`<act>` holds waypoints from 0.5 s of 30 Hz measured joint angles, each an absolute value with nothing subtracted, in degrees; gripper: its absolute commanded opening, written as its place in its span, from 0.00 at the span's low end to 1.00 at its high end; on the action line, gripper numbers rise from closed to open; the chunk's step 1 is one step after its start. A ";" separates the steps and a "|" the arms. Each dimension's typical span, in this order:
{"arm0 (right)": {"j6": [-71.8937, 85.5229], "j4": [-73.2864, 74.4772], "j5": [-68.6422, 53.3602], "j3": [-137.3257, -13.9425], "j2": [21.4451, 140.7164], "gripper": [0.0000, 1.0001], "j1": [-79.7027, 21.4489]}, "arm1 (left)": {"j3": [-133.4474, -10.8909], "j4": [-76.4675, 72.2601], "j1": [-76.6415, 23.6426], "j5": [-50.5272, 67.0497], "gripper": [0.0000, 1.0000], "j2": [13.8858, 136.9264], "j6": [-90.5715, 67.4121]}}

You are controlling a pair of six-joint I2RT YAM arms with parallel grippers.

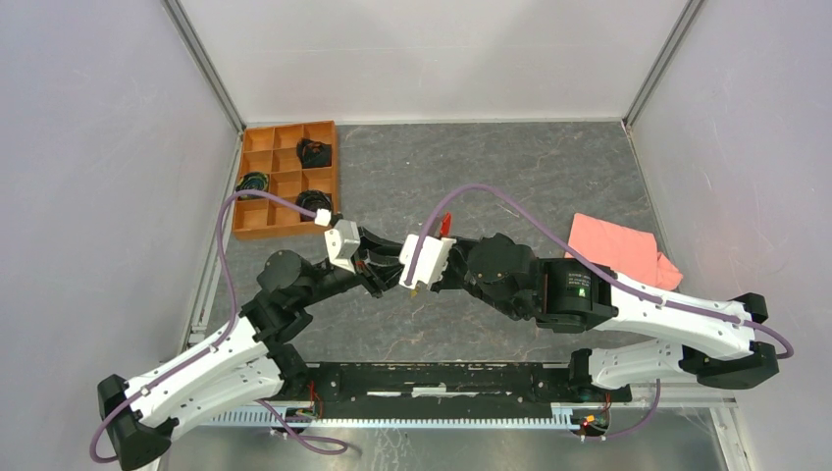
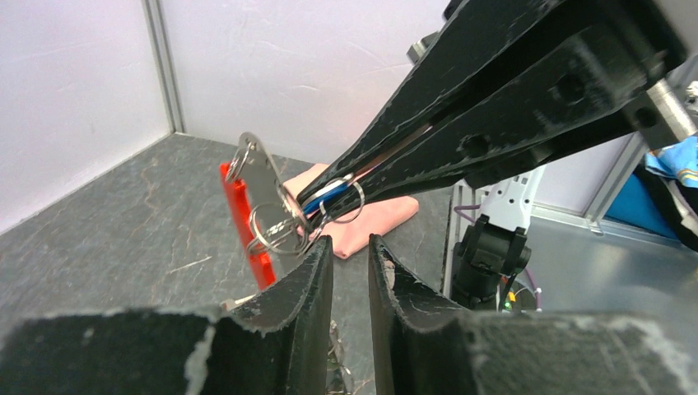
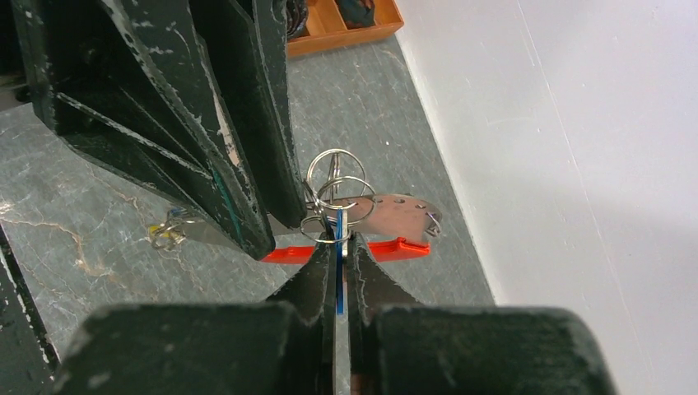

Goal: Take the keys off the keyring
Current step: Remove the key from the keyring.

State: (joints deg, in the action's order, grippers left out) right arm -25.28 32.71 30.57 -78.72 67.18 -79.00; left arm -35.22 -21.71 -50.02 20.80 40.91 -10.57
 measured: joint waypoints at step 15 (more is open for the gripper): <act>-25.67 33.19 27.99 -78.74 67.02 0.00 -78.96 | -32.32 -21.34 -50.33 18.02 0.31 35.86 -6.81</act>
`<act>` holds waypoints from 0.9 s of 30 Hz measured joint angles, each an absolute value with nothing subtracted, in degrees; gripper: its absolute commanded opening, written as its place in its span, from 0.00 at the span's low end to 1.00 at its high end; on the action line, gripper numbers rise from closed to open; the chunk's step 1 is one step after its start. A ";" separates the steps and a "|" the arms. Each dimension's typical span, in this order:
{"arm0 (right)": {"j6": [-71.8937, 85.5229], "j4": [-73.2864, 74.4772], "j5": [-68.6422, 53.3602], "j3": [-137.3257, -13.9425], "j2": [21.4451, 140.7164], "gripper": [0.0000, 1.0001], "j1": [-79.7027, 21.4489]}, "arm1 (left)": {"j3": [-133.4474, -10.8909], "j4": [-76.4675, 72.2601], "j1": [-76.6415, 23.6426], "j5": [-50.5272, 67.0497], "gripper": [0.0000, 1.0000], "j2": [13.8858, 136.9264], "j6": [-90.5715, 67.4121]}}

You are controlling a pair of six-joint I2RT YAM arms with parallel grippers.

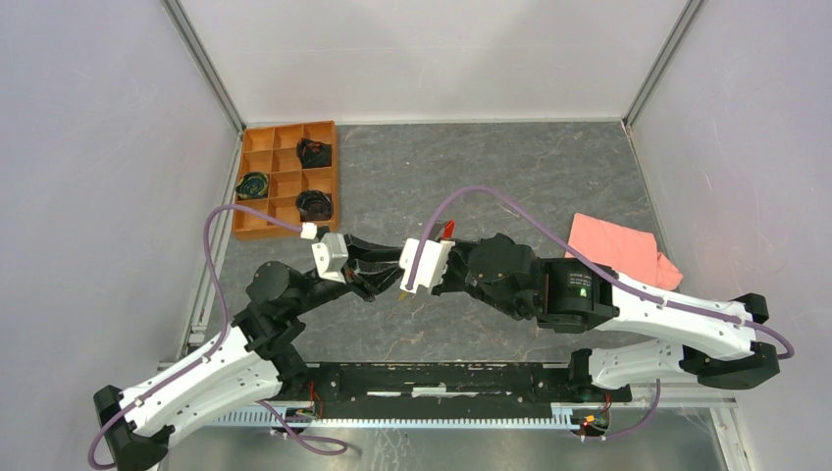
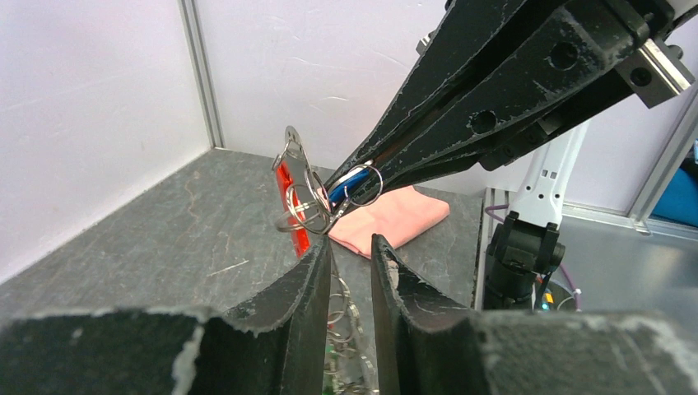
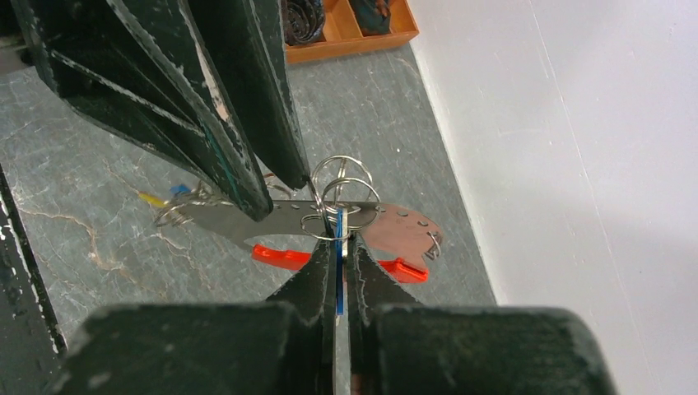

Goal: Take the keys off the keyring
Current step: Remove the key from the keyring.

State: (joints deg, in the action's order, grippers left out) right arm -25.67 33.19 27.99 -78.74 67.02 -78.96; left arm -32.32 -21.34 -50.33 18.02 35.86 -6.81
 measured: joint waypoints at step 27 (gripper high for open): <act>-25.76 33.78 25.52 -79.99 66.81 0.00 -79.00 | -29.23 -26.33 -50.37 23.14 0.24 32.25 1.34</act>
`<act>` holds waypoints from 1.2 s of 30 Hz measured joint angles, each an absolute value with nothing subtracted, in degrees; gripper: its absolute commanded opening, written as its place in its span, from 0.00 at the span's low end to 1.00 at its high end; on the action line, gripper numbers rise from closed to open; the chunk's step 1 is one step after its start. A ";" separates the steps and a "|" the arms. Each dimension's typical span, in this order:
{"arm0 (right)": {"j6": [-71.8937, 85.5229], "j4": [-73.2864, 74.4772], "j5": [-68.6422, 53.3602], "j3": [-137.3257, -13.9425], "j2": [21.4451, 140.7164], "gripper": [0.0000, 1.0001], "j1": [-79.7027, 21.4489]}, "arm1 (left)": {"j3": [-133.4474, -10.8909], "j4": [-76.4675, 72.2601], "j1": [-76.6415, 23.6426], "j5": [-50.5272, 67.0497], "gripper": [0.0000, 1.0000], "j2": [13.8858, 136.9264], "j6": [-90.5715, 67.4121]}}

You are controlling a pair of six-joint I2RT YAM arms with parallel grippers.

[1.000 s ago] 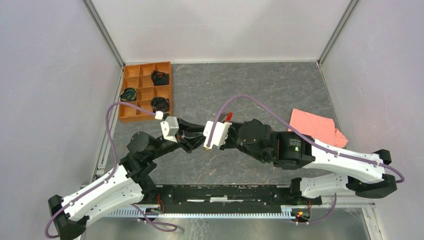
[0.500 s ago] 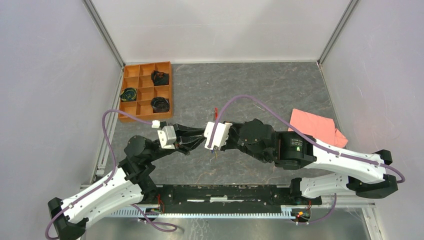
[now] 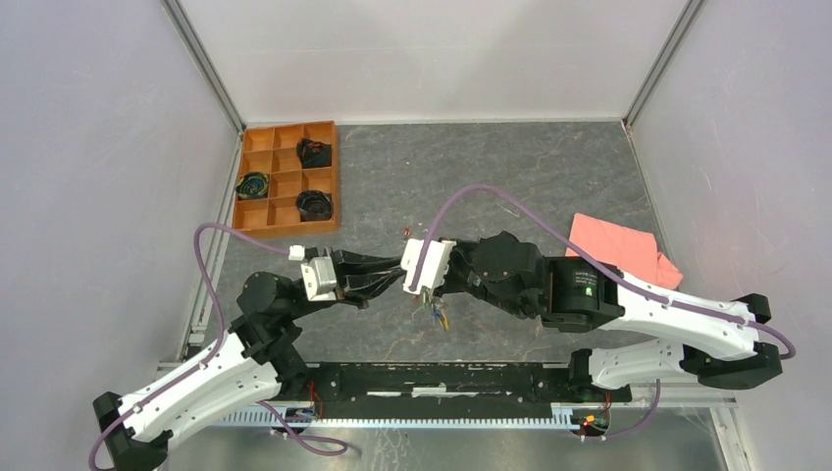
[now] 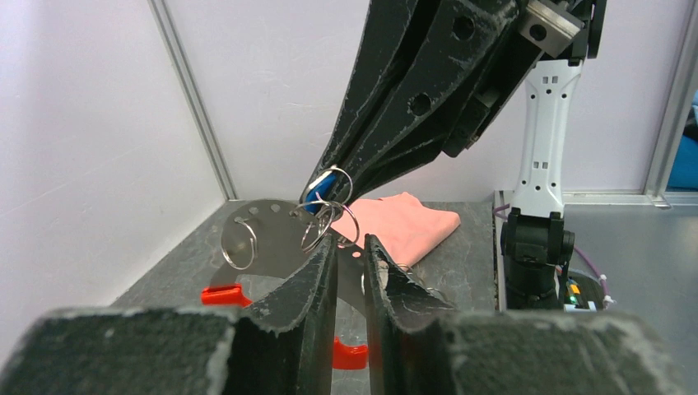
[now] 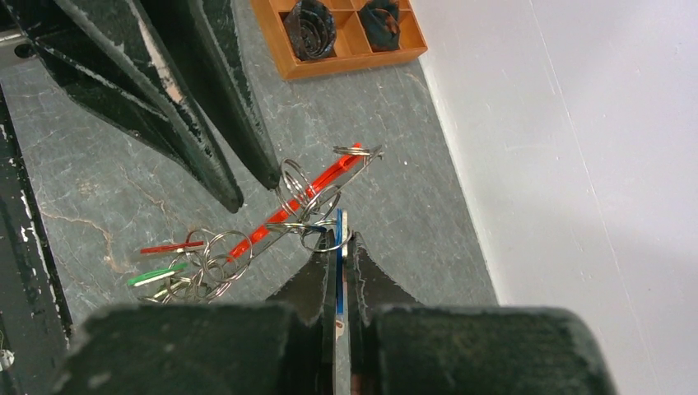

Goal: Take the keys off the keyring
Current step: Remove the key from the keyring.

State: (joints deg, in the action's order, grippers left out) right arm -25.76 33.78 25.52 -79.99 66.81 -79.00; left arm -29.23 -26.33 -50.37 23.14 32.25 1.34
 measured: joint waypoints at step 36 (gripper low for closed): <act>-23.64 35.75 27.22 -85.36 70.37 0.00 -79.79 | -29.23 -26.06 -51.00 19.49 0.24 31.77 1.30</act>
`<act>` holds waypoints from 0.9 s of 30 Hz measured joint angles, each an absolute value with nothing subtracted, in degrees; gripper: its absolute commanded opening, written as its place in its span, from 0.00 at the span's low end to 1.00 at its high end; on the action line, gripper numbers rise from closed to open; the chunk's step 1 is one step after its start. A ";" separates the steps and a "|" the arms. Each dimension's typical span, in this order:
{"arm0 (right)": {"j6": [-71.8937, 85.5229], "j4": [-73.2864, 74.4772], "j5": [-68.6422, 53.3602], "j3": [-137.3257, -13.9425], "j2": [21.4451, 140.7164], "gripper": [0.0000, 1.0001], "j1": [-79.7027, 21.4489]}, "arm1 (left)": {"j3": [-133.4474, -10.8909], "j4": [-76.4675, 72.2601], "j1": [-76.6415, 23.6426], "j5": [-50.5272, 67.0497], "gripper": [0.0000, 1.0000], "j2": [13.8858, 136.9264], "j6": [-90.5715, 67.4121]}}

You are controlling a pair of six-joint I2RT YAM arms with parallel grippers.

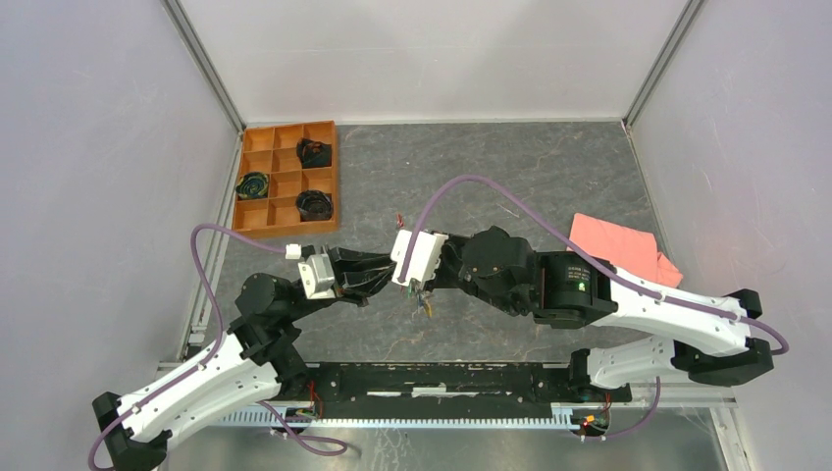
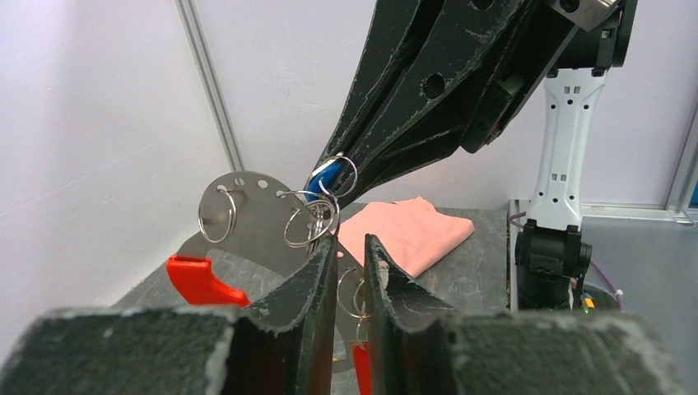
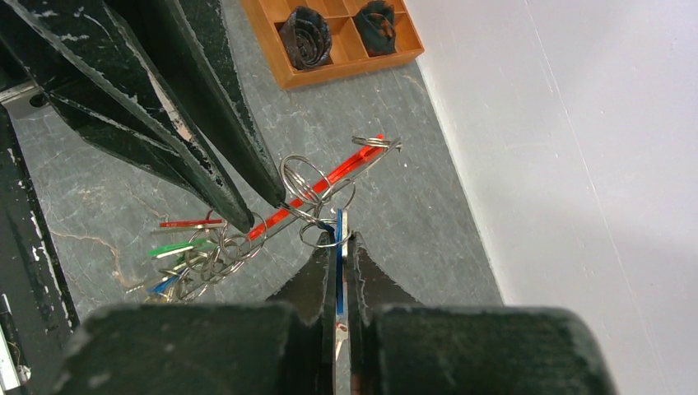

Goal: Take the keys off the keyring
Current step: Remove the key from the keyring.

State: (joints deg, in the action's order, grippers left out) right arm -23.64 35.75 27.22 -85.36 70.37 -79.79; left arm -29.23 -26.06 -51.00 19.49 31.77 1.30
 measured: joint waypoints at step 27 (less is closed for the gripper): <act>-23.68 36.21 28.51 -86.04 70.72 0.00 -81.23 | -29.17 -27.07 -51.05 18.09 0.23 31.88 1.32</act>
